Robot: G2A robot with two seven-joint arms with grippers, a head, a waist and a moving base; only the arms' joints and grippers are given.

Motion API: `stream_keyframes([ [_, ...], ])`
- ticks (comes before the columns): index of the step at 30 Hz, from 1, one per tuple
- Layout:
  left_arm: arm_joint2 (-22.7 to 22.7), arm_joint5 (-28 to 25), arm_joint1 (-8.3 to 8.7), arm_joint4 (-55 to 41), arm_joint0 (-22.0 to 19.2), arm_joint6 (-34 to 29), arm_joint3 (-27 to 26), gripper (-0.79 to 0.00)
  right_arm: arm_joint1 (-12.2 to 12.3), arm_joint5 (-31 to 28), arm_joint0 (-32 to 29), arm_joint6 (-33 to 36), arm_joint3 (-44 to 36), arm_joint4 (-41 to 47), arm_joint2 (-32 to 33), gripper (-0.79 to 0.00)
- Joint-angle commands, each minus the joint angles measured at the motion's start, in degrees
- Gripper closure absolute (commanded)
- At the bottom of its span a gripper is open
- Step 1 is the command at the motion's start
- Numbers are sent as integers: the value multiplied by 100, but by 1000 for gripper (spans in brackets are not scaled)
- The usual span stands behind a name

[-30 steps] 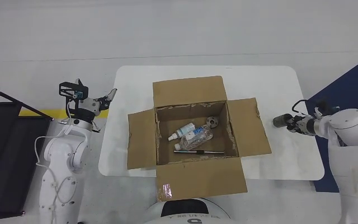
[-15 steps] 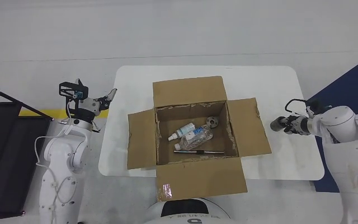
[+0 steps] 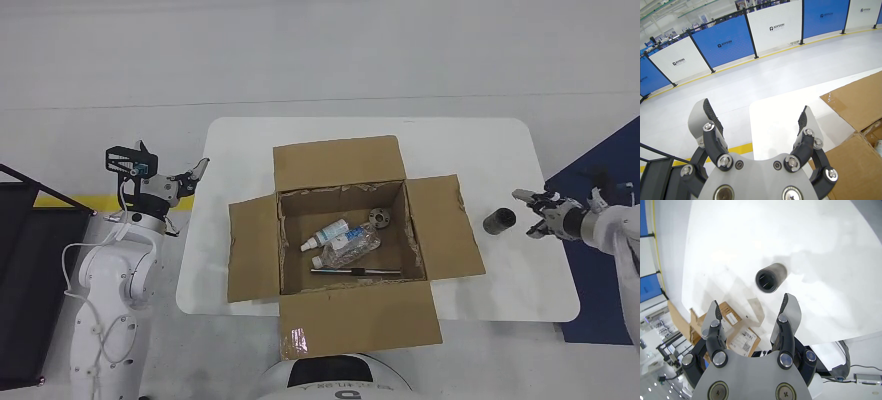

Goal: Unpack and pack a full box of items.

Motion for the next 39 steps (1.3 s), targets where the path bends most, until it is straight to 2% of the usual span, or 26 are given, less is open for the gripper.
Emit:
stream_keyframes([
  [1,0,0,0,0,0,0,0,-785,5,-280,-129,132,-406,67,41,-625],
  [3,0,0,0,0,0,0,0,-785,18,-538,-161,239,-686,74,-29,-637],
  [6,0,0,0,0,0,0,0,-785,38,-689,-41,291,-929,10,-252,-597],
  [9,0,0,0,0,0,0,0,-785,58,-894,218,400,-1099,17,-580,-551],
  [12,0,0,0,0,0,0,0,-785,75,-1015,609,478,-1173,-51,-1015,-545],
  [13,0,0,0,0,0,0,0,-785,67,-1061,772,433,-1225,32,-1166,-563],
  [14,0,0,0,0,0,0,0,-785,49,-1127,923,329,-1218,183,-1299,-708],
  [15,0,0,0,0,0,0,0,-785,27,-1225,1063,183,-1185,359,-1412,-785],
  [17,0,0,0,0,0,0,0,-785,2,-1401,1241,40,-1143,528,-1606,-785],
  [27,0,0,0,0,0,0,0,-785,-3,-1442,1234,26,-1136,588,-1611,-785],
  [29,0,0,0,0,0,0,0,-785,-26,-1912,1205,7,-1138,946,-1657,-785],
  [31,0,0,0,0,0,0,0,-785,-11,-2396,1208,151,-1366,812,-1755,-785],
  [35,0,0,0,0,0,0,0,-785,-16,-3395,1480,722,-1594,1183,-2171,-785],
  [39,0,0,0,0,0,0,0,-785,-58,-3402,2088,948,-1713,533,-3138,-785],
])
